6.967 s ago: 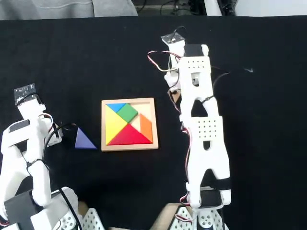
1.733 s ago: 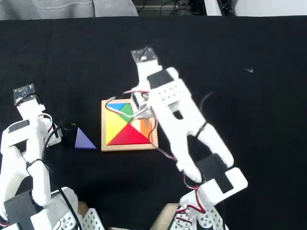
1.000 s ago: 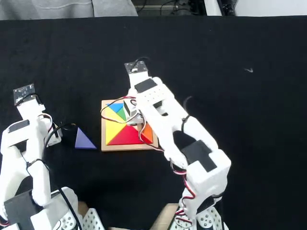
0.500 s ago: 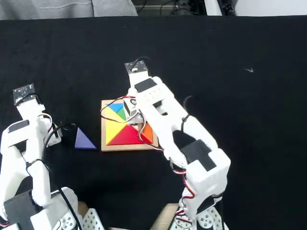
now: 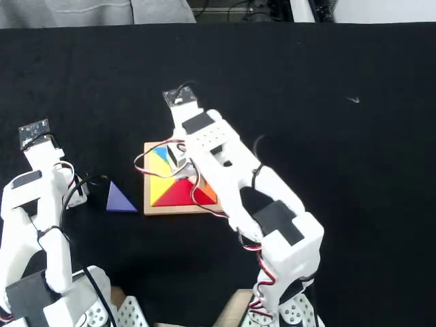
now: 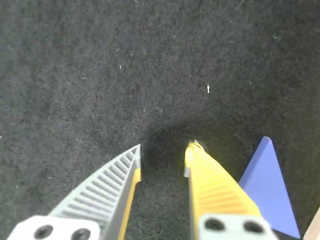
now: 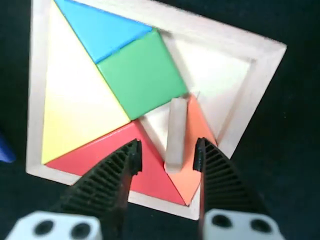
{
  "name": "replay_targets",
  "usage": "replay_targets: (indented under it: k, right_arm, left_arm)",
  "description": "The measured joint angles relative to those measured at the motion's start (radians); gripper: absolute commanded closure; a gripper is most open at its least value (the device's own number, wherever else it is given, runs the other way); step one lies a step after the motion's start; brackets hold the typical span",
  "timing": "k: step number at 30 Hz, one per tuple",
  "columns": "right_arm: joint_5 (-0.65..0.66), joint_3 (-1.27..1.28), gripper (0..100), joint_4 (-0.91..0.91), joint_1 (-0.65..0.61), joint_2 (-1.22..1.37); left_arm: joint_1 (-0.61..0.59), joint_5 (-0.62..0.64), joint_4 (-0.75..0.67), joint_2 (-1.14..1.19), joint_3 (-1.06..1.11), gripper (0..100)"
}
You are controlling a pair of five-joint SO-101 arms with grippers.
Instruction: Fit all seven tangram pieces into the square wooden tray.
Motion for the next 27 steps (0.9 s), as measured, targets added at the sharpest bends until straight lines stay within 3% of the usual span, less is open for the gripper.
replay_targets:
  k: [22,27]
  right_arm:
    - [0.0,-0.058,82.2,0.071,-0.035,-0.011]
    - [0.068,-0.043,83.5,0.06,-0.048,-0.02]
  left_arm:
    - [0.0,0.0,0.0,0.0,0.0,85]
    - [0.0,0.0,0.0,0.0,0.0,85]
